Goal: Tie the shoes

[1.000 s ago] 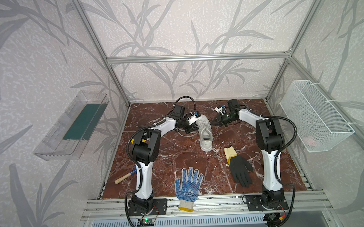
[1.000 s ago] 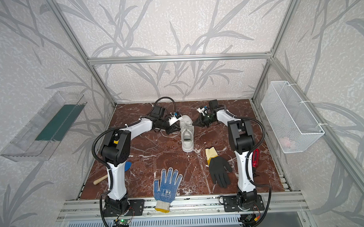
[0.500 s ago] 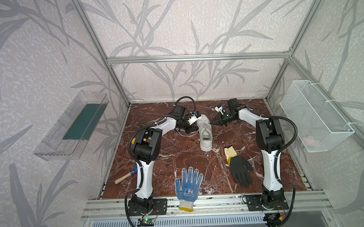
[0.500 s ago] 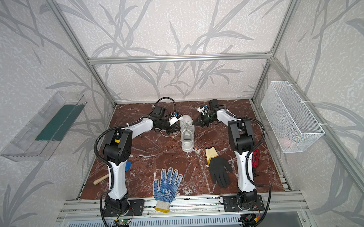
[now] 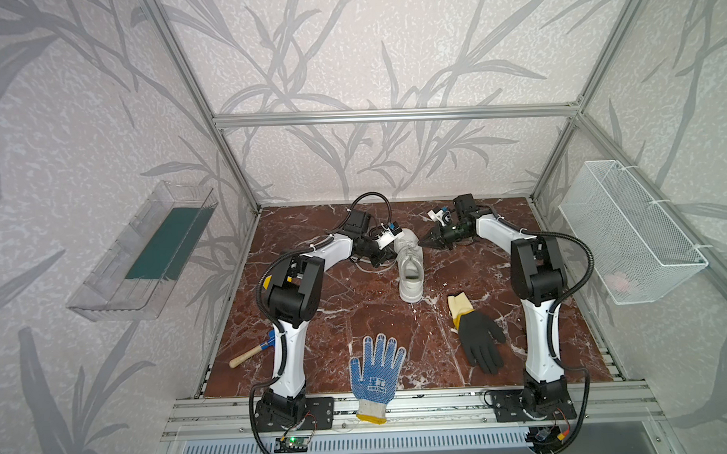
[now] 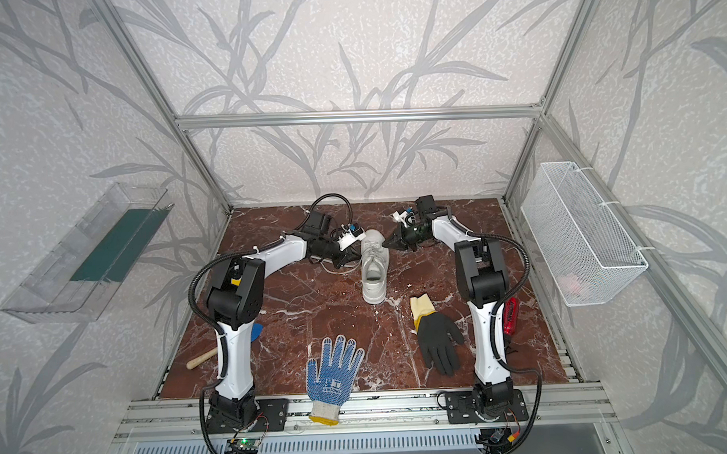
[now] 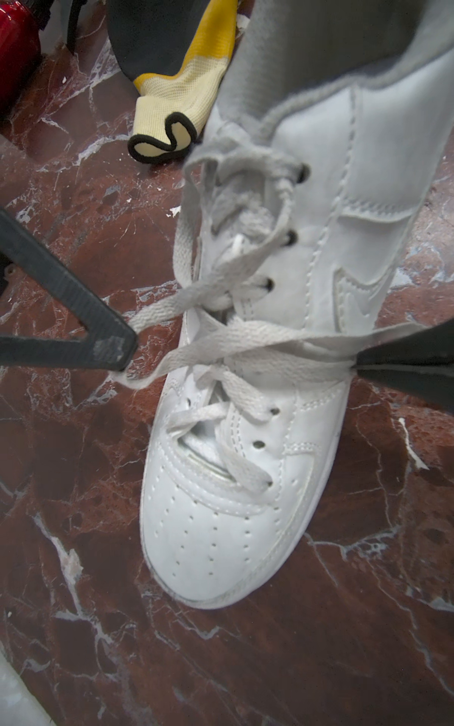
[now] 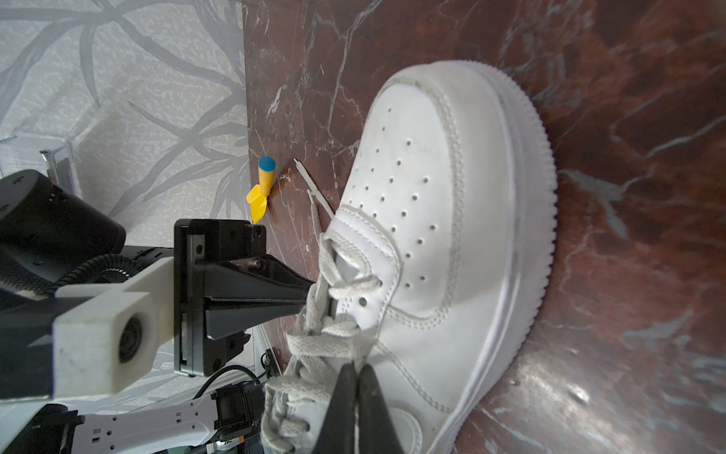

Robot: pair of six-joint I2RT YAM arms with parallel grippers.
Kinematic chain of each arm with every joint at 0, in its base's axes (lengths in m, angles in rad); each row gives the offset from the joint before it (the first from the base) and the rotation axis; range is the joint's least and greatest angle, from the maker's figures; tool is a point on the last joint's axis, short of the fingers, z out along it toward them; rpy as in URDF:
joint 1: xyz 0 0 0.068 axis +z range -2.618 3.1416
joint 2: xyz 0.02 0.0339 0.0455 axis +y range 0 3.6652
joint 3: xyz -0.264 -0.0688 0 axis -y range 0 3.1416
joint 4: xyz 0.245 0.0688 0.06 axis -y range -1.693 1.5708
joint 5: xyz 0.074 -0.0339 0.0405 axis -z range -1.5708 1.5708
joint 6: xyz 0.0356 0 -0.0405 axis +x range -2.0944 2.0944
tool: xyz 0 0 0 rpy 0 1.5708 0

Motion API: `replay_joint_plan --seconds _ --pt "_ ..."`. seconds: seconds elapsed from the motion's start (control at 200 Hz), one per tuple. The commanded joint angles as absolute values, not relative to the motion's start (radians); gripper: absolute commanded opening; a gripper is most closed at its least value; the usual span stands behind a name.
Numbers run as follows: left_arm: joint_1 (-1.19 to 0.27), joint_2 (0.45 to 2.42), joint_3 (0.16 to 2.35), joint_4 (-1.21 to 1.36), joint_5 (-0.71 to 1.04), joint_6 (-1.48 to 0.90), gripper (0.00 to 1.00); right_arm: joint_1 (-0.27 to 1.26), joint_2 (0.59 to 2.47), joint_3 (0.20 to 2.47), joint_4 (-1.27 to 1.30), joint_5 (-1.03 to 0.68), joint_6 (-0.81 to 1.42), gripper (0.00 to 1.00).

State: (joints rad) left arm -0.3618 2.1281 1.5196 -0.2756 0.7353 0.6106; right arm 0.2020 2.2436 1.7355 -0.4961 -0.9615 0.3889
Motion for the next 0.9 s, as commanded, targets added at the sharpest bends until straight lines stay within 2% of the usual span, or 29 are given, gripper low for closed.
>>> replay_joint_plan --seconds 0.0,0.31,0.63,0.895 --pt "-0.369 2.133 1.552 -0.269 0.745 0.621 0.0 0.206 2.247 1.761 -0.529 -0.977 0.365 0.13" --pt "-0.367 2.089 1.538 -0.227 0.692 0.623 0.0 0.189 2.212 1.731 -0.528 -0.956 0.363 0.34" --pt "-0.355 2.035 1.517 -0.225 0.661 0.644 0.0 0.167 2.167 1.689 -0.513 -0.946 0.367 0.43" --pt "-0.354 1.993 1.489 -0.217 0.676 0.707 0.0 0.158 2.119 1.65 -0.519 -0.937 0.357 0.45"
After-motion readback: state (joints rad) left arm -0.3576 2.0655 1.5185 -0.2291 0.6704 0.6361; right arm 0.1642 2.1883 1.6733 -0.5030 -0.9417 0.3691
